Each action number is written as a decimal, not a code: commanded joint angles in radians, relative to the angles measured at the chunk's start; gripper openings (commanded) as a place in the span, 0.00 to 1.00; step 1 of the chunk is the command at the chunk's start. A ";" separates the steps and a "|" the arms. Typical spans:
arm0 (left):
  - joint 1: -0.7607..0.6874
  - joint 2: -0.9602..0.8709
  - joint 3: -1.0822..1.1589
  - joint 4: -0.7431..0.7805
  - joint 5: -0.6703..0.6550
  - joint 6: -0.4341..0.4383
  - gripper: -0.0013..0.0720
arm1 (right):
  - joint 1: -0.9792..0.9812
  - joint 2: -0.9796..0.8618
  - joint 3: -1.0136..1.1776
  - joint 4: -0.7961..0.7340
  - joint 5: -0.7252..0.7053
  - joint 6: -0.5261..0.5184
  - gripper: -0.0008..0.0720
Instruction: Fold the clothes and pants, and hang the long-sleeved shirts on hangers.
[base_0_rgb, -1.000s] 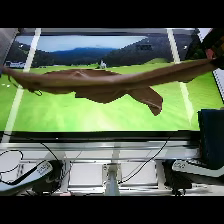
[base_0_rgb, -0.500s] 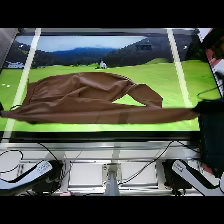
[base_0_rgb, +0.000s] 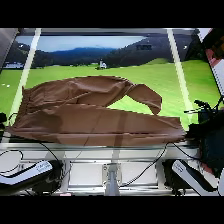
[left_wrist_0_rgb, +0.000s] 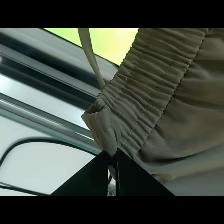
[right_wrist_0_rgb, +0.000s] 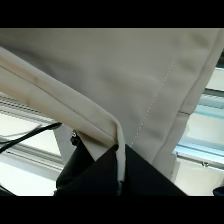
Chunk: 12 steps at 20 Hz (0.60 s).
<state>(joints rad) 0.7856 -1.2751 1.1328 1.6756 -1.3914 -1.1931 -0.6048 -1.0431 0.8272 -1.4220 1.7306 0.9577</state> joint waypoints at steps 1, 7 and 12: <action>-0.001 -0.039 0.000 0.007 -0.032 0.006 0.06 | 0.000 0.001 -0.011 -0.024 -0.001 0.001 0.14; -0.002 -0.048 0.000 0.007 -0.064 0.003 0.97 | 0.000 0.002 -0.010 -0.022 -0.072 0.001 0.82; -0.002 -0.048 0.000 0.007 -0.060 0.003 0.96 | 0.000 -0.002 -0.011 0.097 -0.481 0.080 0.60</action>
<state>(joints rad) 0.7845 -1.3216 1.1332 1.6829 -1.4494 -1.1889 -0.6048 -1.0431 0.8173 -1.4040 1.5074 0.9791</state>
